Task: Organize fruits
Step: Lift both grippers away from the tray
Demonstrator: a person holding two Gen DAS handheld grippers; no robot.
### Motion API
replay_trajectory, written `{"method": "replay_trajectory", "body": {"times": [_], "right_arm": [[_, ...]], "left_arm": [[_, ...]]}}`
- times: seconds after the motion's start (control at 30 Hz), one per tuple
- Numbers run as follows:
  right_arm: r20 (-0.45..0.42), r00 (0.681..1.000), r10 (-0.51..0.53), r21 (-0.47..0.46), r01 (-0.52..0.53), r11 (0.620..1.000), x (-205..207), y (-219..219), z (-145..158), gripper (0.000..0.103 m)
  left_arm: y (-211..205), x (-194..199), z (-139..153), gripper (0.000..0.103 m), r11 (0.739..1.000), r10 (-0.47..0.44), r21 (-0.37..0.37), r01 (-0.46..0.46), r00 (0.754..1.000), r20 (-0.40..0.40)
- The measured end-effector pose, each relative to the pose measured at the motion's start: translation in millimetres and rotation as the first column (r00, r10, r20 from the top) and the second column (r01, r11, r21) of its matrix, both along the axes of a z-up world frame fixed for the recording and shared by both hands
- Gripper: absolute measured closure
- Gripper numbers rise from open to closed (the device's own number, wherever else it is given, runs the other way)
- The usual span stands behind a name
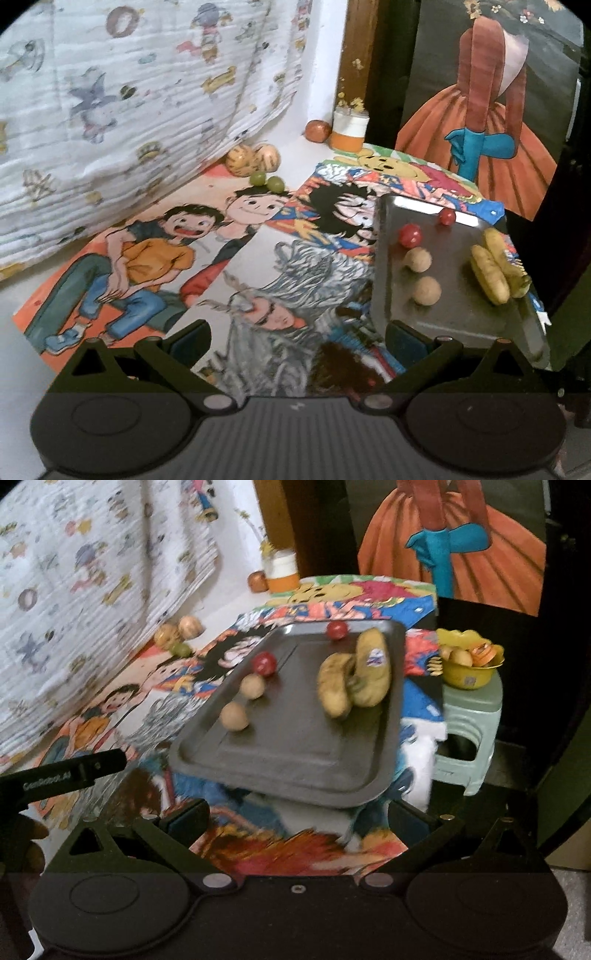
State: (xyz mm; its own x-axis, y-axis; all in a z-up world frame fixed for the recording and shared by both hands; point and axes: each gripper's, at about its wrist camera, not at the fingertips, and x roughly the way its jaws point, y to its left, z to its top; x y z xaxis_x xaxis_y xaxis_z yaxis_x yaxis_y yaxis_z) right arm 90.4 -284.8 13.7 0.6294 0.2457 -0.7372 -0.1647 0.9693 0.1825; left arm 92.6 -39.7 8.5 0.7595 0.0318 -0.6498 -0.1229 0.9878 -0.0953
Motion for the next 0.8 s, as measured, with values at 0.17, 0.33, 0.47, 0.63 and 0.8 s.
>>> {"method": "replay_trajectory", "body": {"times": [0.17,0.33,0.47,0.63,0.8], "right_arm": [[-0.026,0.999,0.044,-0.027,-0.045,0.999,-3.7,18.3,-3.7,0.001],[-0.040,0.998,0.055,-0.014,-0.056,0.998,-3.8,28.9,-5.9,0.001],[-0.050,0.996,0.074,-0.037,-0.076,0.996,-1.4,35.5,-7.2,0.001],[-0.040,0.995,0.096,-0.054,-0.098,0.994,3.0,42.6,-5.8,0.001],[-0.027,0.990,0.136,-0.070,-0.137,0.988,11.7,52.0,-2.5,0.001]], "left_arm": [[13.4,-6.7,-4.5,0.000,1.000,0.025,0.005,-0.025,0.999,-0.022],[29.1,-9.9,-9.3,0.000,0.996,0.089,0.032,-0.087,0.994,-0.056],[40.8,-10.3,-11.5,0.000,0.990,0.140,0.037,-0.137,0.988,-0.071],[52.5,-7.7,-13.6,0.000,0.986,0.165,0.031,-0.163,0.984,-0.073],[63.5,-1.5,-12.9,0.000,0.981,0.195,0.041,-0.192,0.978,-0.072]]}}
